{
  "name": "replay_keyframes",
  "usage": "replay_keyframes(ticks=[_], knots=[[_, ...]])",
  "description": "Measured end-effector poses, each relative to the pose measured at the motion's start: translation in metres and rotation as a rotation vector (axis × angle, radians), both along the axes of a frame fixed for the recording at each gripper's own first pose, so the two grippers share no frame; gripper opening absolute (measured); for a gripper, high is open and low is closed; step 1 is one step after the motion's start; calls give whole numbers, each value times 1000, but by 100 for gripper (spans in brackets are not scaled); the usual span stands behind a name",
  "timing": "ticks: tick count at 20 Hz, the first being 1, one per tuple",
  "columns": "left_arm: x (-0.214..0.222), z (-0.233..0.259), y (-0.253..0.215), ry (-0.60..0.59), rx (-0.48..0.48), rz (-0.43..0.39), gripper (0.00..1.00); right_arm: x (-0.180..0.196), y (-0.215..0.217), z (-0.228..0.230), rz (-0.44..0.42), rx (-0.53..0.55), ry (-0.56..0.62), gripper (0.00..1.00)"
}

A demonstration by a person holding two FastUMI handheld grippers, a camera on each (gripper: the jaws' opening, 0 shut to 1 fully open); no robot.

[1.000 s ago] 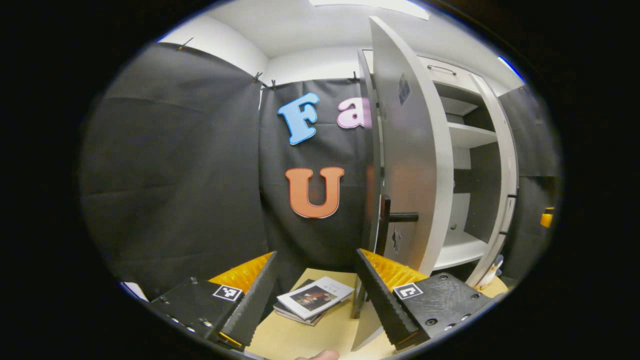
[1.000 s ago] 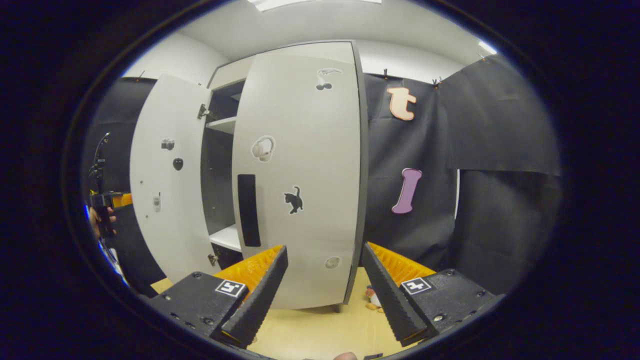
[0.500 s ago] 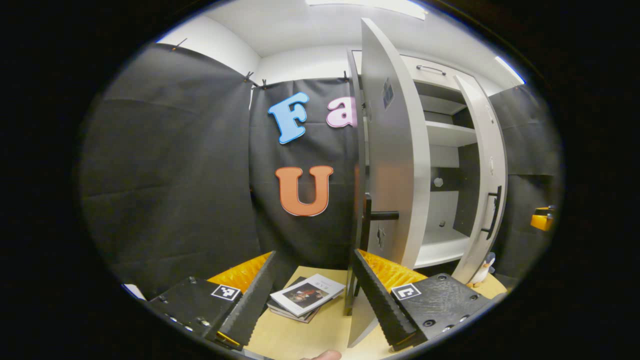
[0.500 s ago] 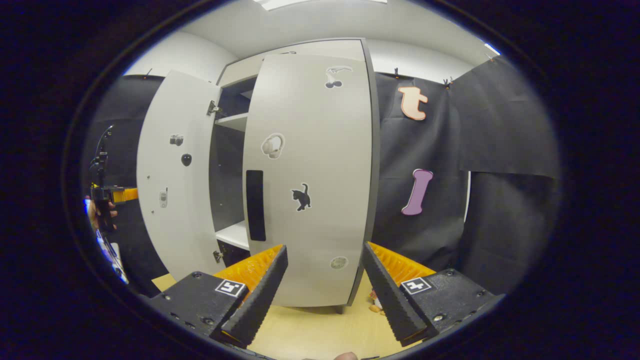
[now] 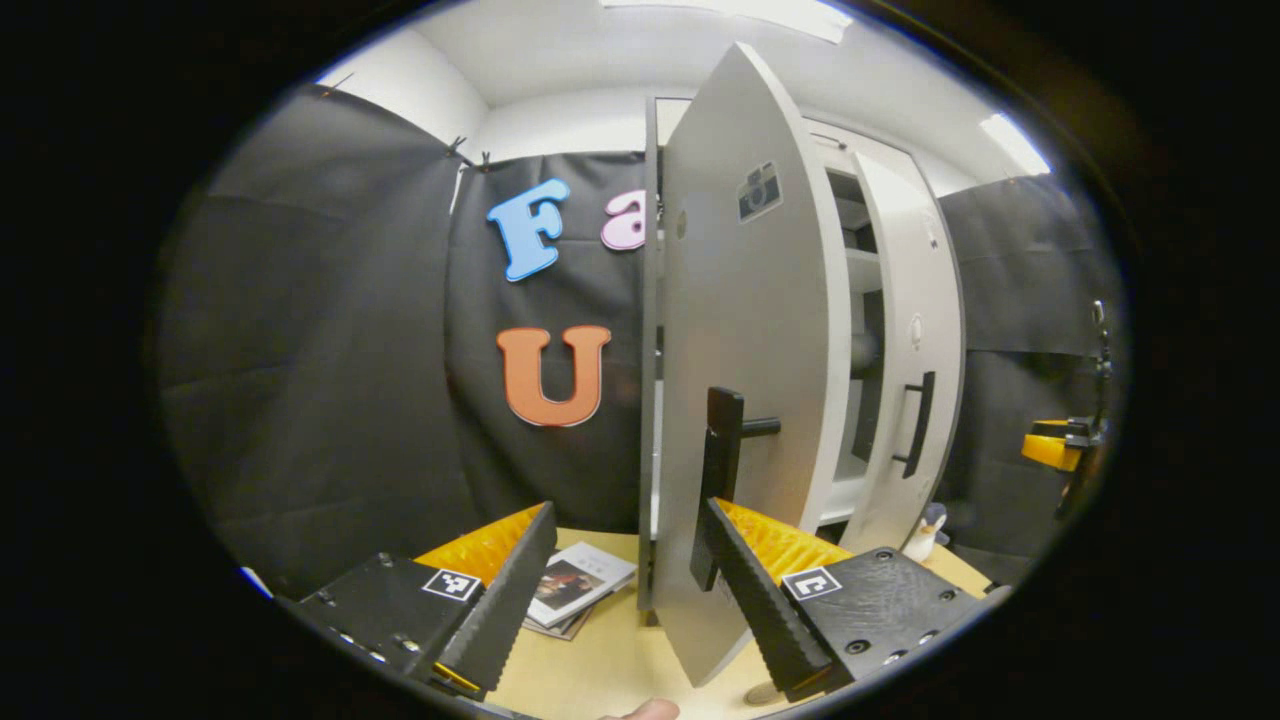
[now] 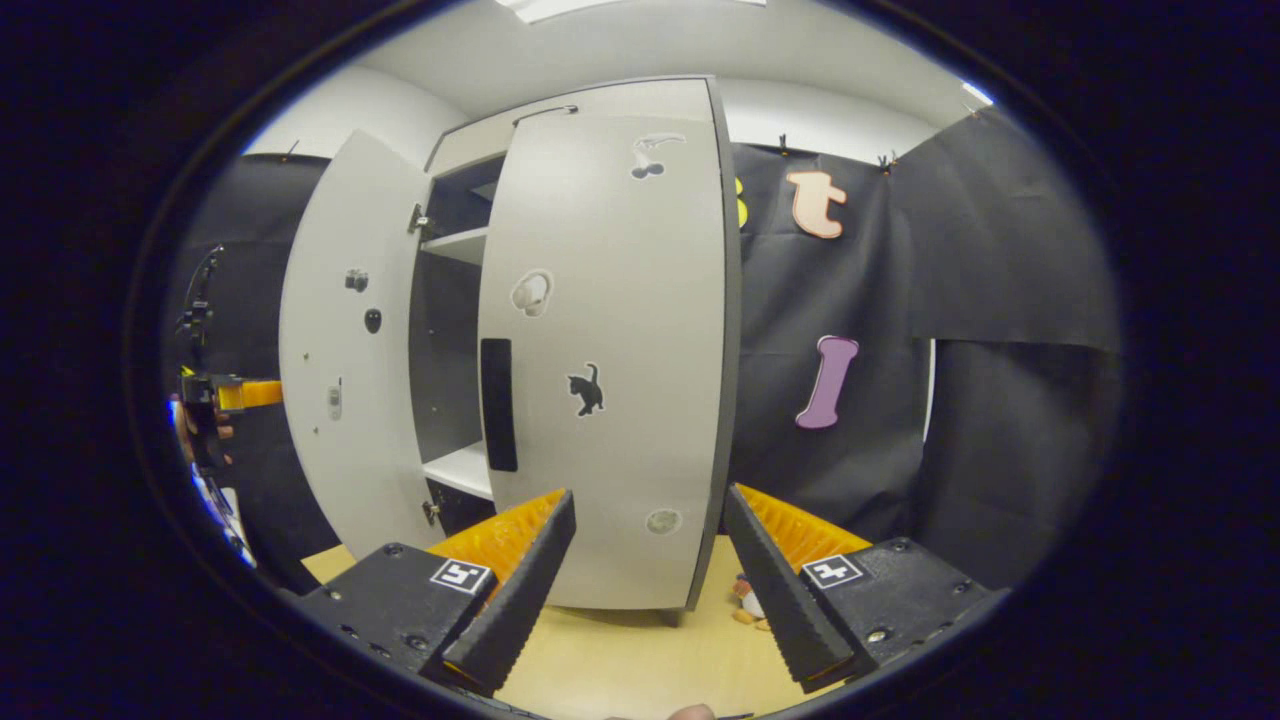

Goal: Grasp the bottle in the cabinet with the left hand and place it on the coaster, then close the right door with the right hand and the left door with the left hand.

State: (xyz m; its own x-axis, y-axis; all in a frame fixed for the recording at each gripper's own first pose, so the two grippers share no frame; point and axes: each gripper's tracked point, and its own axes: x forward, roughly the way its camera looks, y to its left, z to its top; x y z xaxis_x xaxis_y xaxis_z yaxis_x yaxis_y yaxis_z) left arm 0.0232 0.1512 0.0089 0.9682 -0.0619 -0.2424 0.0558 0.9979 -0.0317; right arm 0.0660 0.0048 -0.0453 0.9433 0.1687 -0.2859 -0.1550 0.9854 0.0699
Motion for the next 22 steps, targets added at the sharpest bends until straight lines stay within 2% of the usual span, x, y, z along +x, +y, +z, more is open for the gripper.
replay_keyframes(ticks=[1, 3, 4, 6, 7, 12, 13, 17, 21, 22], knots=[[1, 0, -6, -4, -1, -13, 94, -1, -3, 1, -6, 0, 1, 98], [3, -1, -17, -18, -2, -30, 94, -4, -9, 1, -16, 0, -1, 98], [5, -2, -21, -20, -4, -29, 94, -5, -14, -1, -27, -6, 0, 94], [7, -4, -30, -21, -14, -42, 97, -7, -21, 0, -40, -12, -2, 98], [9, -4, -35, -21, -18, -53, 94, -8, -23, 1, -43, -13, -5, 98], [20, -7, -67, -36, -45, -118, 94, -12, -34, 3, -66, -24, -13, 98], [24, -10, -75, -37, -60, -134, 100, -13, -36, 2, -72, -28, -14, 98], [38, -29, -103, 6, -100, -177, 100, -19, -44, 1, -94, -30, -7, 99], [50, -28, -124, 4, -106, -210, 100, -31, -51, 1, -119, -35, -9, 94], [52, -26, -130, 1, -102, -217, 100, -33, -52, 2, -126, -33, -10, 99]])
